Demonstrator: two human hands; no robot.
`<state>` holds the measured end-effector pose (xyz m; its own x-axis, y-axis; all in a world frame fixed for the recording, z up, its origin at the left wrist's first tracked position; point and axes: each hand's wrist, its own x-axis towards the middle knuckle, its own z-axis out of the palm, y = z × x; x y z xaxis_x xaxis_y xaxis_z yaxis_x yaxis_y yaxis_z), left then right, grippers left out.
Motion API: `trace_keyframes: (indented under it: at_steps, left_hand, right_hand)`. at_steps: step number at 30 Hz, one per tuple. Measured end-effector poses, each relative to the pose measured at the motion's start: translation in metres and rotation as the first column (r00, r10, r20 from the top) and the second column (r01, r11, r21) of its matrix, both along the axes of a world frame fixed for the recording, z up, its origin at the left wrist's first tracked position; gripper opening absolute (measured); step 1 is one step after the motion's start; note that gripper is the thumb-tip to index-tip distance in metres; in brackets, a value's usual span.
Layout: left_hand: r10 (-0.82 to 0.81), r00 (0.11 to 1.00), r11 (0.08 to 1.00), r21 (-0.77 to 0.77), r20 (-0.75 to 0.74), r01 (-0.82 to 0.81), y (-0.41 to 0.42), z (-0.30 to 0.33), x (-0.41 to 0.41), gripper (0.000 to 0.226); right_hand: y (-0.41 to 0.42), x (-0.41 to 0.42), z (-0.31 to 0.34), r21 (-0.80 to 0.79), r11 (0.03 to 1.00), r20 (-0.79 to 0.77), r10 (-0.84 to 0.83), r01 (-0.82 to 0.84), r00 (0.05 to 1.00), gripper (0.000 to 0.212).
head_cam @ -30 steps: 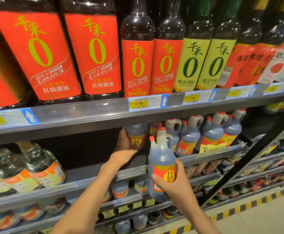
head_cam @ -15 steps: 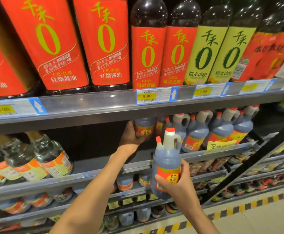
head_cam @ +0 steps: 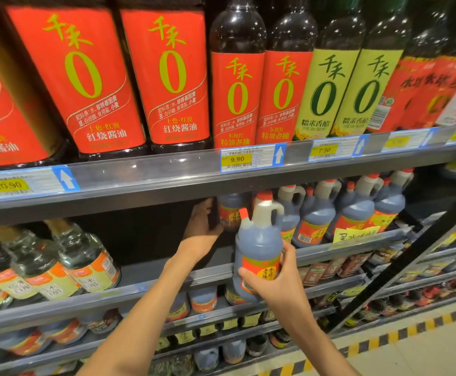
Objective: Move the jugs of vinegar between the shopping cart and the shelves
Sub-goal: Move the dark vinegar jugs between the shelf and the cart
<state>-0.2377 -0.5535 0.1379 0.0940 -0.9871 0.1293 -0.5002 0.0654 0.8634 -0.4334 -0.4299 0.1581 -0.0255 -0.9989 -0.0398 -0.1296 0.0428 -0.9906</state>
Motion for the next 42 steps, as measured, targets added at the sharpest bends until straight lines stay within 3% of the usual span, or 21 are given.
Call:
trace_keyframes:
  at_steps: [3, 11, 16, 21, 25, 28, 38, 42]
  left_hand:
    - [0.019, 0.996, 0.999, -0.046, -0.092, -0.023, 0.024, 0.014, 0.015, 0.039]
    - [-0.175, 0.97, 0.985, -0.023, -0.171, 0.173, 0.068, 0.036, 0.023, 0.032]
    - [-0.247, 0.946, 0.961, 0.073, -0.211, 0.267, 0.07, 0.031, 0.009, 0.072]
    - [-0.197, 0.967, 0.976, 0.058, -0.159, 0.209, 0.063, 0.027, 0.003, 0.059]
    - [-0.212, 0.969, 0.972, 0.077, -0.129, 0.223, 0.061, 0.028, 0.004, 0.059]
    - [-0.19, 0.973, 0.974, 0.102, -0.131, 0.204, 0.06, 0.025, 0.001, 0.066]
    - [-0.123, 0.992, 0.988, 0.094, -0.027, 0.125, 0.061, 0.017, -0.02, 0.078]
    - [-0.152, 0.988, 0.983, 0.102, 0.002, 0.151, 0.056, 0.015, -0.016, 0.08]
  right_hand:
    - [-0.011, 0.014, 0.011, -0.05, 0.999, -0.03, 0.007, -0.008, 1.0, 0.091]
    - [-0.044, 0.042, 0.023, -0.151, 0.988, -0.058, -0.02, 0.012, 0.998, 0.071]
    - [-0.055, 0.048, 0.004, -0.147, 0.988, -0.1, -0.052, 0.036, 0.994, 0.065]
    - [-0.058, 0.046, -0.016, -0.111, 0.994, -0.066, -0.002, -0.005, 0.998, 0.068]
    - [-0.05, 0.032, -0.026, -0.076, 0.992, -0.191, 0.089, -0.105, 0.978, 0.085]
    - [-0.029, 0.019, -0.028, -0.073, 0.993, -0.268, 0.067, -0.089, 0.961, 0.091]
    - [0.002, -0.008, -0.045, -0.21, 0.976, -0.205, -0.108, 0.064, 0.973, 0.062]
    - [0.002, -0.009, -0.049, -0.19, 0.977, -0.174, -0.126, 0.092, 0.977, 0.057]
